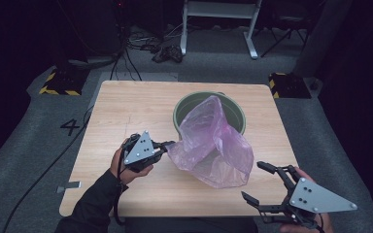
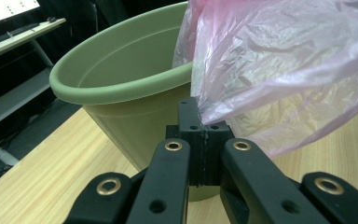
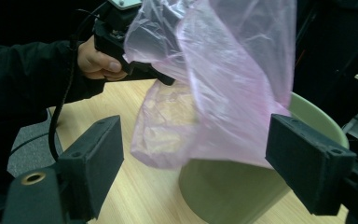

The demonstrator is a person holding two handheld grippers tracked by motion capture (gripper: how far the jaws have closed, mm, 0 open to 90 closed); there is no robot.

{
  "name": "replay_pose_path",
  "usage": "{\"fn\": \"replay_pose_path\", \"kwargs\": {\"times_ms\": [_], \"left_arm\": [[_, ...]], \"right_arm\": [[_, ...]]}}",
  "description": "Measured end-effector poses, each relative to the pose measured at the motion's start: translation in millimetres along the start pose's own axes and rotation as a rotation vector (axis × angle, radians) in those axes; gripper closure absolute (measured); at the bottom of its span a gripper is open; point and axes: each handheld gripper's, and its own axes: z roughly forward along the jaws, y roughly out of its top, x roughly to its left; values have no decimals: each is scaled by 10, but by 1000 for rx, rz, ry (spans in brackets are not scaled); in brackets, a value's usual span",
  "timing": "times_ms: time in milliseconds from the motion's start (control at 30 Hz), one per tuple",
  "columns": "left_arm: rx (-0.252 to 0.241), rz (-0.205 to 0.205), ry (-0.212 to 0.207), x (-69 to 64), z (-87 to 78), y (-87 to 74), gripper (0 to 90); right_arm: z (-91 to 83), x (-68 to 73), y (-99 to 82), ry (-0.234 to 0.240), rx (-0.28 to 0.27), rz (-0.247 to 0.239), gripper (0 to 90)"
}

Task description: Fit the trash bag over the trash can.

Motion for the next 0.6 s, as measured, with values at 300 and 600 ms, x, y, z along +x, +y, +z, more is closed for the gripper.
{"fn": "replay_pose_path", "kwargs": {"times_ms": [300,600], "left_arm": [[11,-14,11,46,97,-65,895],[-11,-79,12,70,60,-184,591]], "right_arm": [[458,-236,-91,-135,111,53,653],[560,-519,-300,-166,131,135,839]]}}
